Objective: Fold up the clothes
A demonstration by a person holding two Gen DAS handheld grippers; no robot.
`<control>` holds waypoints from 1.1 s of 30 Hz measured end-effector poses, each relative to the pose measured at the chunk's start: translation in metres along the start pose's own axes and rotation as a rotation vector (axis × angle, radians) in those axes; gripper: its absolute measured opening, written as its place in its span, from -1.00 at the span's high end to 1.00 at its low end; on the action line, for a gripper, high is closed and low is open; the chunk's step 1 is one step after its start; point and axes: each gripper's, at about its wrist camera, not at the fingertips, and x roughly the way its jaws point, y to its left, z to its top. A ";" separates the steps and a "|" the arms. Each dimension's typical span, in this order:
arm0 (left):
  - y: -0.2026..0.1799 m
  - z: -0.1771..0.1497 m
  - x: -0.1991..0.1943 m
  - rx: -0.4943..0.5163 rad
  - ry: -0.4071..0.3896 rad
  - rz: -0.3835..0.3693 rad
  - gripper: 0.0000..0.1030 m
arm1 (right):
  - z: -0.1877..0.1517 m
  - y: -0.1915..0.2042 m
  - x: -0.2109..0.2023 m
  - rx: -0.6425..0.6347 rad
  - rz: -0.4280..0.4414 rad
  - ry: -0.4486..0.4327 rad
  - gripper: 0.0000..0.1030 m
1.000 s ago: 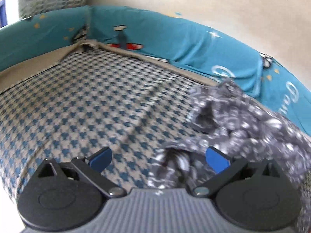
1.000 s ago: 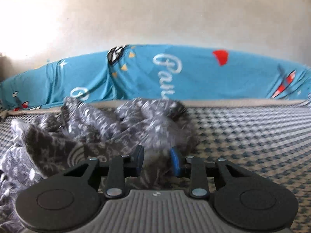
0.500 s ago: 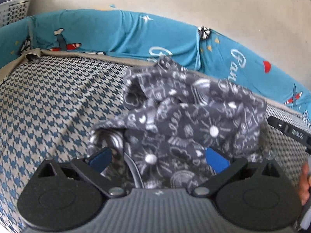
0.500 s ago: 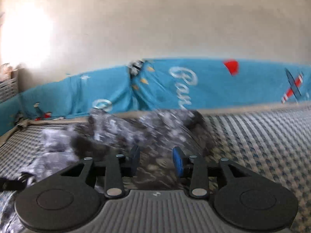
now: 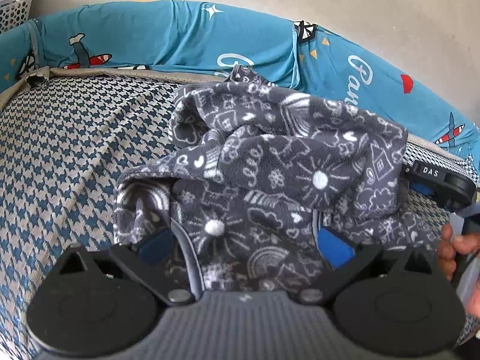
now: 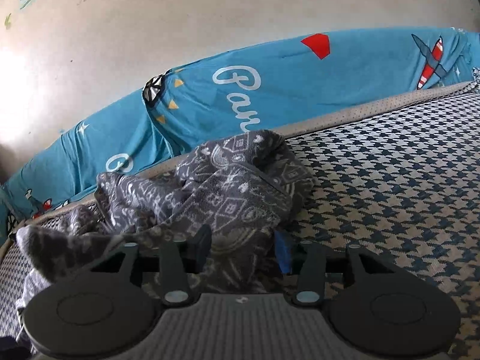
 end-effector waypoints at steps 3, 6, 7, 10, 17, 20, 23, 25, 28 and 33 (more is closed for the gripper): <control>0.003 0.000 0.001 -0.008 0.008 -0.003 -1.00 | 0.002 0.004 -0.006 0.007 -0.018 -0.052 0.71; 0.005 0.001 0.001 -0.014 0.007 0.000 -1.00 | 0.009 0.011 -0.014 0.002 0.005 -0.083 0.86; 0.006 0.001 0.001 -0.017 0.006 0.000 -1.00 | 0.011 0.011 -0.018 0.016 0.031 -0.084 0.86; 0.010 0.003 -0.001 -0.034 0.002 -0.008 -1.00 | 0.015 0.014 -0.030 0.052 0.114 -0.086 0.87; 0.022 0.011 -0.012 -0.095 -0.034 -0.031 -1.00 | 0.001 0.044 -0.072 -0.095 0.322 -0.084 0.86; 0.029 0.013 -0.018 -0.125 -0.053 -0.040 -1.00 | -0.021 0.062 -0.087 -0.188 0.365 -0.045 0.86; 0.035 0.013 -0.023 -0.156 -0.061 -0.039 -1.00 | -0.043 0.078 -0.100 -0.298 0.332 -0.032 0.86; 0.037 0.012 -0.026 -0.180 -0.054 -0.033 -1.00 | -0.048 0.075 -0.103 -0.290 0.294 -0.032 0.84; 0.038 0.007 -0.027 -0.202 -0.037 -0.043 -1.00 | -0.048 0.064 -0.104 -0.256 0.226 -0.045 0.74; 0.032 -0.002 -0.024 -0.191 -0.014 -0.050 -1.00 | -0.031 0.031 -0.097 -0.127 0.104 -0.076 0.49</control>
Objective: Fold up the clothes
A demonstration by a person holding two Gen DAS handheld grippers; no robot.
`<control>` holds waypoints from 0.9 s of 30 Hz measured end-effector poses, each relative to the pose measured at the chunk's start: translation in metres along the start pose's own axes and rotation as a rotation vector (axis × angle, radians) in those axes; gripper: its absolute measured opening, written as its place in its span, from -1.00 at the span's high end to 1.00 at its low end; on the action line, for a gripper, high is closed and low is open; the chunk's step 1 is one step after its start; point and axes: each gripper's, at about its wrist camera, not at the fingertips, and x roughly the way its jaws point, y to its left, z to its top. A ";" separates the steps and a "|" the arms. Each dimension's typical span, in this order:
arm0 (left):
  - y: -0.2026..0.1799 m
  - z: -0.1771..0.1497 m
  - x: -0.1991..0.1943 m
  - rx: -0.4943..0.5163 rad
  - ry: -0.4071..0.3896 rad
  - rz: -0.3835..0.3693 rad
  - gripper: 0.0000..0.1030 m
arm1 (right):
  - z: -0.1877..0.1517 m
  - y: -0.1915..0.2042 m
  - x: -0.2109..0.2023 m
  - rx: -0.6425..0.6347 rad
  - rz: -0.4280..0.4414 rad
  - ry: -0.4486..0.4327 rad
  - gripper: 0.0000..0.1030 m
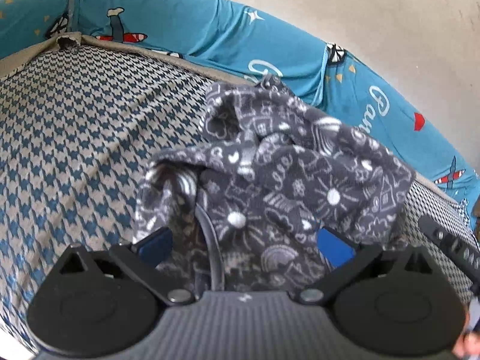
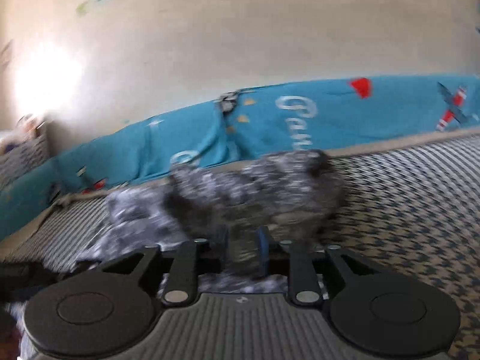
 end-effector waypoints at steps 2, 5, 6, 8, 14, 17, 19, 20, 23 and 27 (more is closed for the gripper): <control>-0.003 -0.004 0.003 0.006 0.011 -0.002 -1.00 | 0.003 -0.014 0.004 0.062 -0.043 -0.004 0.44; -0.008 -0.009 0.008 0.016 0.030 0.001 -1.00 | 0.005 -0.034 0.015 0.149 -0.092 0.002 0.34; -0.009 -0.010 0.008 0.019 0.034 -0.003 -1.00 | 0.006 -0.040 0.020 0.176 -0.104 0.007 0.32; -0.012 -0.012 0.009 0.025 0.037 -0.010 -1.00 | 0.006 -0.051 0.029 0.233 -0.119 0.020 0.30; -0.014 -0.012 0.016 0.025 0.056 -0.009 -1.00 | 0.005 -0.065 0.048 0.340 -0.094 0.048 0.25; -0.015 -0.010 0.018 0.023 0.060 -0.005 -1.00 | 0.004 -0.064 0.058 0.348 -0.090 0.057 0.25; -0.016 -0.010 0.018 0.030 0.056 0.002 -1.00 | 0.001 -0.062 0.063 0.349 -0.084 0.055 0.26; -0.017 -0.009 0.018 0.036 0.052 0.008 -1.00 | 0.001 -0.060 0.065 0.339 -0.087 0.049 0.26; -0.018 -0.008 0.019 0.043 0.048 0.012 -1.00 | 0.001 -0.052 0.070 0.295 -0.101 0.028 0.55; -0.017 -0.006 0.018 0.031 0.042 0.009 -1.00 | 0.005 -0.043 0.064 0.256 -0.108 -0.010 0.80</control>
